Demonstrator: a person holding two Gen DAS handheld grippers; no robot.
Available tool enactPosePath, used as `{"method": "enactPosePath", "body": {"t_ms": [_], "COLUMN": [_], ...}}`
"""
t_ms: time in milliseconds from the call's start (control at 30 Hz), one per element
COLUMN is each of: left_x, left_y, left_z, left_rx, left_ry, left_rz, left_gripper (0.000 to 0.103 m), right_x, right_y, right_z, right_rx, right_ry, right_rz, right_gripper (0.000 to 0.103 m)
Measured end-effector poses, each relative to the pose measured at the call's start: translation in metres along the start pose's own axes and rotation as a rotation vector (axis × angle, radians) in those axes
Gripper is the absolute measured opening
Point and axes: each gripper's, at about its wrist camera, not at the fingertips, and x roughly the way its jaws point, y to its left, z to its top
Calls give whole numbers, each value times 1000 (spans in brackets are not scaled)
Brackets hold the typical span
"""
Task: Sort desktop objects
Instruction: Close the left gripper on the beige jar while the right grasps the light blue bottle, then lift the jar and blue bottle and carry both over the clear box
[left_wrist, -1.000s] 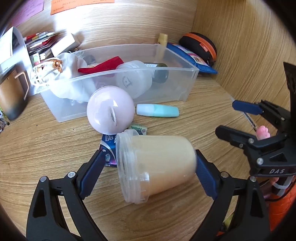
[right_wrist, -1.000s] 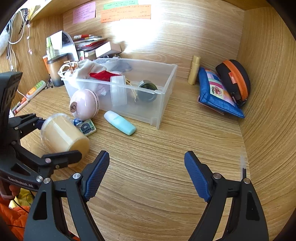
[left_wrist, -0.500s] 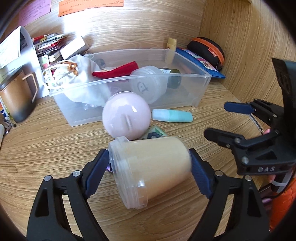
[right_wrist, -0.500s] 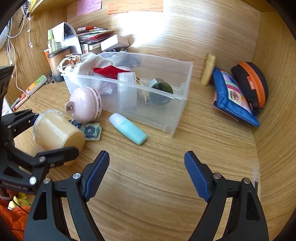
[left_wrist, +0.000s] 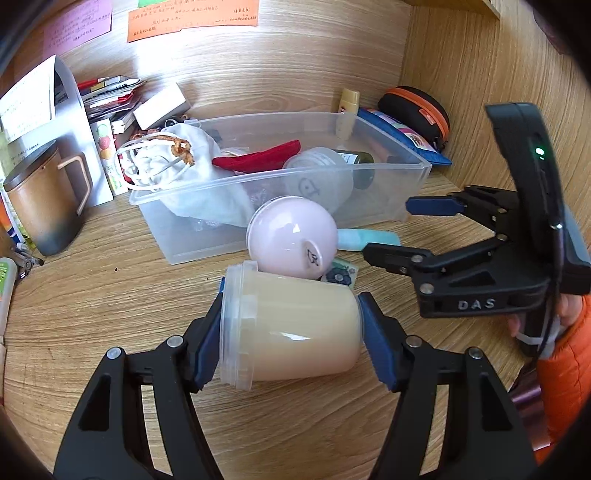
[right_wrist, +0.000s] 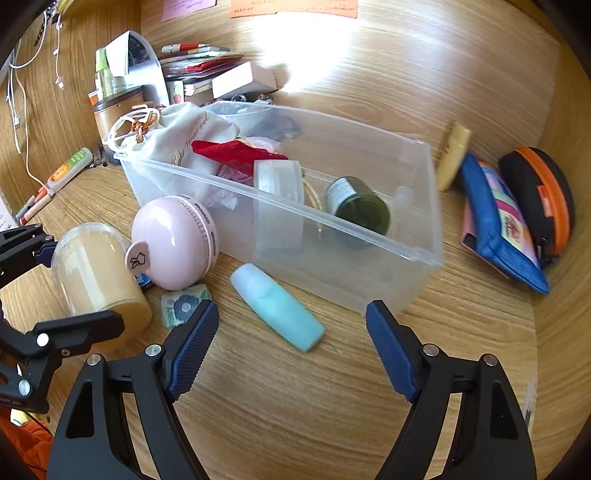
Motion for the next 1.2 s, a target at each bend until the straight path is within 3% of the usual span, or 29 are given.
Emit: {"method": "enactPosePath", "body": {"t_ms": [133, 367, 667, 800, 1200], "left_x": [6, 14, 19, 17, 6], "left_y": [6, 11, 7, 7, 1], "left_z": [-3, -5, -6, -6, -2], "left_rx": [-14, -32, -29, -28, -28], "left_ry": [22, 47, 56, 48, 5], "left_rz": [-15, -5, 32, 42, 38], "left_gripper": [71, 72, 70, 69, 67], "right_x": [12, 22, 24, 21, 9], "right_y": [1, 3, 3, 10, 27], "right_z": [3, 2, 6, 5, -8], "right_rx": [3, -7, 5, -29, -23], "right_ry": [34, 68, 66, 64, 30], "right_rz": [12, 29, 72, 90, 81], "right_gripper": [61, 57, 40, 24, 23]}}
